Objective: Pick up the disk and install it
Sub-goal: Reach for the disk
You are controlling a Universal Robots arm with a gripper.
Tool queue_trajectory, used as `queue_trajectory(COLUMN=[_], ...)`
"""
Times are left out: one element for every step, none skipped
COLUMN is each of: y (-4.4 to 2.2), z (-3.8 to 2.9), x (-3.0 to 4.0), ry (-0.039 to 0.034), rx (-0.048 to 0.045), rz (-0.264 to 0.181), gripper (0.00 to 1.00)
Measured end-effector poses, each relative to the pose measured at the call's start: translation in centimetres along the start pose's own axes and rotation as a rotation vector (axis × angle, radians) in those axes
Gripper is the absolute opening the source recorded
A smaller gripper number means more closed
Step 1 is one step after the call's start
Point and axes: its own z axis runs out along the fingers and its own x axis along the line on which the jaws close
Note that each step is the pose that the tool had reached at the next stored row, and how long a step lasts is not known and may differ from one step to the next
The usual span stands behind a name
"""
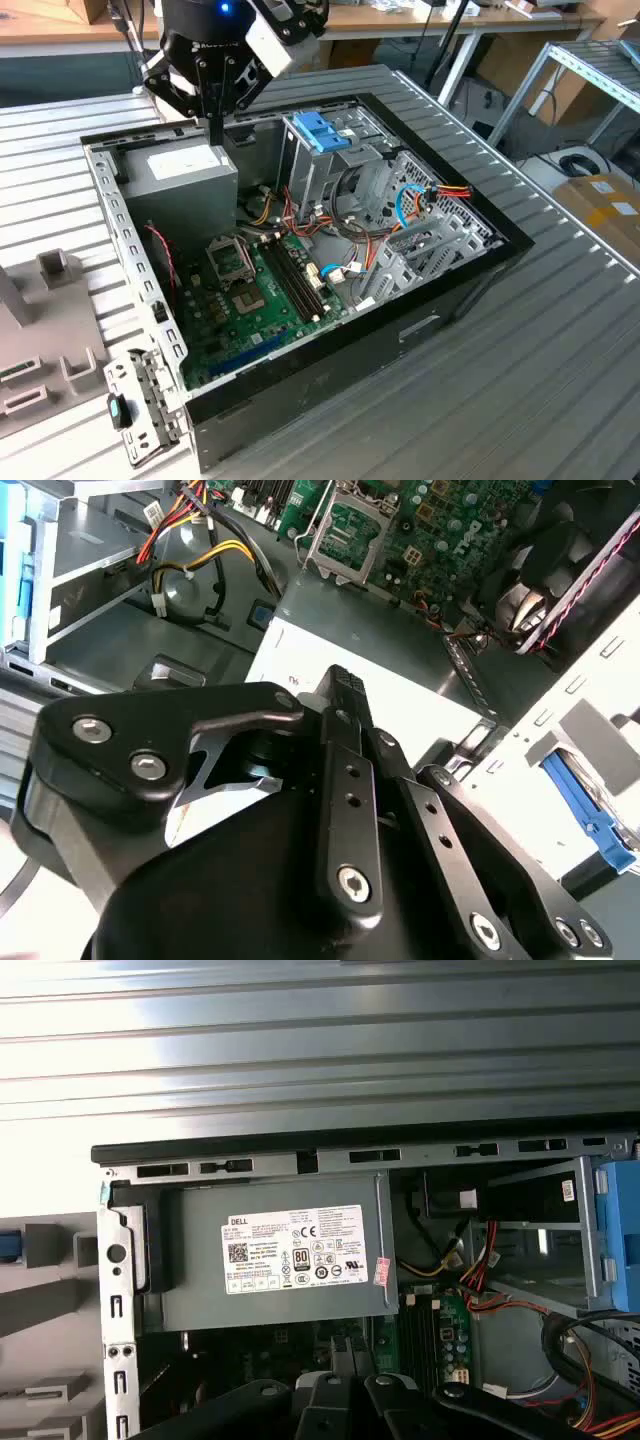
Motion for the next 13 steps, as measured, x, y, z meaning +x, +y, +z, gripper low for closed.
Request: queue_trajectory(y=[0.0, 0.0, 0.0, 0.0, 0.0, -0.01, -0.01, -0.01, -0.01, -0.01, -0.01, -0.02, -0.02], z=[0.0, 0.0, 0.0, 0.0, 0.0, 0.0, 0.0, 0.0, 0.0, 0.0, 0.0, 0.0, 0.0], x=[0.0, 0.0, 0.04, 0.05, 0.06, 0.08, 0.1, 0.11, 0.13, 0.16, 0.18, 0.22, 0.25], ry=[0.0, 0.0, 0.0, 0.0, 0.0, -0.0001, 0.0, 0.0, 0.0, 0.0, 0.0, -0.0001, 0.0], rx=[0.0, 0.0, 0.0, 0.0, 0.0, 0.0, 0.0, 0.0, 0.0, 0.0, 0.0, -0.0001, 0.0], rz=[0.0, 0.0, 0.0, 0.0, 0.0, 0.0, 0.0, 0.0, 0.0, 0.0, 0.0, 0.0, 0.0], gripper=[0.1, 0.1, 0.1, 0.1, 0.1, 0.1, 0.1, 0.1, 0.1, 0.1, 0.1, 0.1, 0.1])
